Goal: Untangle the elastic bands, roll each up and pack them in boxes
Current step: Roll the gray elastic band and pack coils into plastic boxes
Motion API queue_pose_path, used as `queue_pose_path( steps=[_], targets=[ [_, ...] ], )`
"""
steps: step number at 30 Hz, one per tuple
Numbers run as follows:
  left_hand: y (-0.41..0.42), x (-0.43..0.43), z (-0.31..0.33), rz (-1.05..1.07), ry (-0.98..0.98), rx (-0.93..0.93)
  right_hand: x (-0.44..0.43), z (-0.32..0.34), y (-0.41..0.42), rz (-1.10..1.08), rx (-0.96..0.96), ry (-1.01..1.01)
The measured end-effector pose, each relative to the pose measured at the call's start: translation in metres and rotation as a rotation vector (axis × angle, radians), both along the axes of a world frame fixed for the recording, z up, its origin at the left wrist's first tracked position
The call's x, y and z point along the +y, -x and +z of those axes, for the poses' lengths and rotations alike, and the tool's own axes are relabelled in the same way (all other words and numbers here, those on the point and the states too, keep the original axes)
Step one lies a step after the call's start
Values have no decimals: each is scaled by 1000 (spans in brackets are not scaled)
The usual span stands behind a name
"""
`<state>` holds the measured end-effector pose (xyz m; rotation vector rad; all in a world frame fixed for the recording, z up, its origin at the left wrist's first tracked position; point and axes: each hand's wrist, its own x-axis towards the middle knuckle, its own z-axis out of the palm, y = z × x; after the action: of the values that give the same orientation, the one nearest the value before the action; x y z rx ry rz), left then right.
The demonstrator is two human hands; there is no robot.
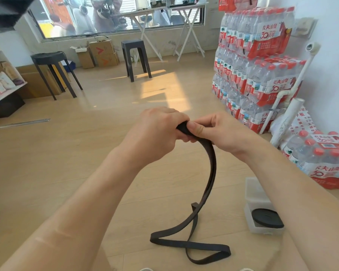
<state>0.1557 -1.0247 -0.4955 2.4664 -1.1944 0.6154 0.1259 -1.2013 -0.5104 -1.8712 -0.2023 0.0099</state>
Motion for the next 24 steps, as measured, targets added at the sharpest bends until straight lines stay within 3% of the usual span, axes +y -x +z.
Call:
queue_pose_path(
  steps=[8,11,15,17,24],
  targets=[
    [3,1,7,73,-93,113,9,4,5,-90,118,-31],
    [0,4,9,124,-23,215,10,6,8,-67,45,-39],
    [-3,10,11,184,106,342,13,7,11,-71,-174,246],
    [-4,10,10,168,198,407,14,4,9,-116,-281,290],
    [-3,10,12,84,535,636,18,0,4,-130,-113,-114]
  ],
)
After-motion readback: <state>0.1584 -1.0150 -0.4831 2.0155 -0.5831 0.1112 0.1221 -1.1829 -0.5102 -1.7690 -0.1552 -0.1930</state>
